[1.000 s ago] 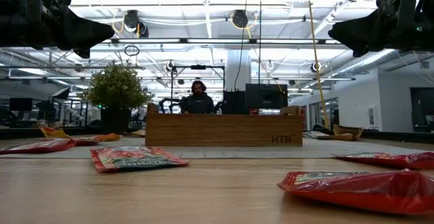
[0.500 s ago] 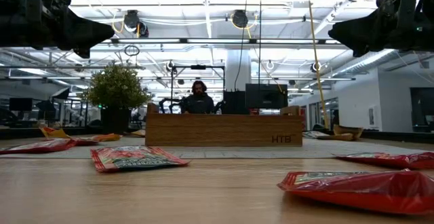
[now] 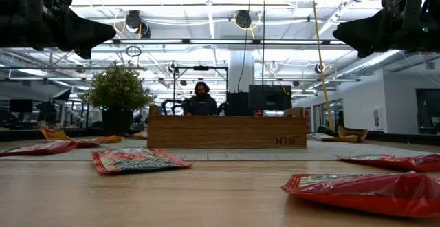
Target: Pick & Place Tea
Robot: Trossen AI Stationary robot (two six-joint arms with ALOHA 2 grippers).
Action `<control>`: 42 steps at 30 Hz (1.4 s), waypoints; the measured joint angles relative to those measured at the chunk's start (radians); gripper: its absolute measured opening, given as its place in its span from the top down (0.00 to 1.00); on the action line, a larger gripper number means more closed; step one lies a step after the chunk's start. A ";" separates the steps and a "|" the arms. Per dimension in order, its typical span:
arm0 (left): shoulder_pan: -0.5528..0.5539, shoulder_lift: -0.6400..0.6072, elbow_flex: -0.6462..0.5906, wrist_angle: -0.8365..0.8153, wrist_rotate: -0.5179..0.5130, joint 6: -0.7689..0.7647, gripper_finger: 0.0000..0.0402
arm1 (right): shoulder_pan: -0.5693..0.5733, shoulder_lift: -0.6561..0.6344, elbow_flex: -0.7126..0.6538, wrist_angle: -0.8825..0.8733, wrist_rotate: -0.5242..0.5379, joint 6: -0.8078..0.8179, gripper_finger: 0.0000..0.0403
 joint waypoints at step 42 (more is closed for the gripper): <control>0.000 0.000 0.000 -0.001 0.007 0.000 0.83 | 0.060 1.048 0.691 -0.917 0.732 0.308 0.65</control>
